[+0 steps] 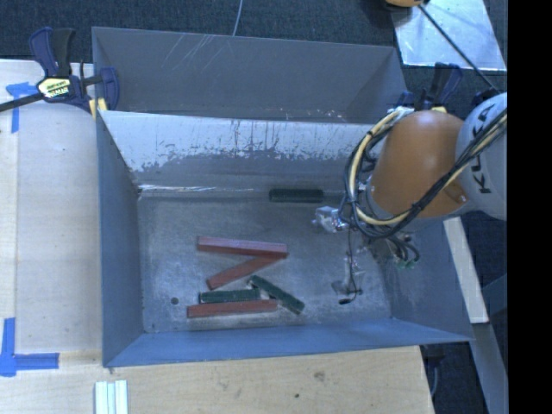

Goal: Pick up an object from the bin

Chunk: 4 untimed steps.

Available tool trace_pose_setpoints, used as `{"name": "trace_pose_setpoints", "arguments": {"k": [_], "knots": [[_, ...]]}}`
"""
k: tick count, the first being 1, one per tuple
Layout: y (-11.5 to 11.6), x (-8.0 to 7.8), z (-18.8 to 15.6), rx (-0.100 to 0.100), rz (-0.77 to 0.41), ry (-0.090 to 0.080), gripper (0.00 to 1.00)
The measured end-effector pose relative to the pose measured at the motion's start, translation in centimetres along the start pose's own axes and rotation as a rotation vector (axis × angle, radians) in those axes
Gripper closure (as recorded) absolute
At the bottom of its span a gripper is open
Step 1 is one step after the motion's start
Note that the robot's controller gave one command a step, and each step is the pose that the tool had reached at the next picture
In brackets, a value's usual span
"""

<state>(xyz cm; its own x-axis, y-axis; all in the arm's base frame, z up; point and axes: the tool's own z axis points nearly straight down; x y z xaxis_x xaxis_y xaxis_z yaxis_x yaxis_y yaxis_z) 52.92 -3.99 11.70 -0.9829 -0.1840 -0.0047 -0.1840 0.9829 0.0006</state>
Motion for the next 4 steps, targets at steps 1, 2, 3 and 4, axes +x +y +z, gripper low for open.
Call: {"name": "trace_pose_setpoints", "arguments": {"k": [1,2,3,4], "knots": [[2.9,-2.8,0.6,0.002,0.031,0.000,0.00],[10.5,-2.4,4.7,-0.001,-0.037,0.002,0.00],[8.9,-7.6,4.6,0.001,0.093,0.000,1.00],[8.9,-7.6,4.6,0.001,0.093,0.000,1.00]]}}
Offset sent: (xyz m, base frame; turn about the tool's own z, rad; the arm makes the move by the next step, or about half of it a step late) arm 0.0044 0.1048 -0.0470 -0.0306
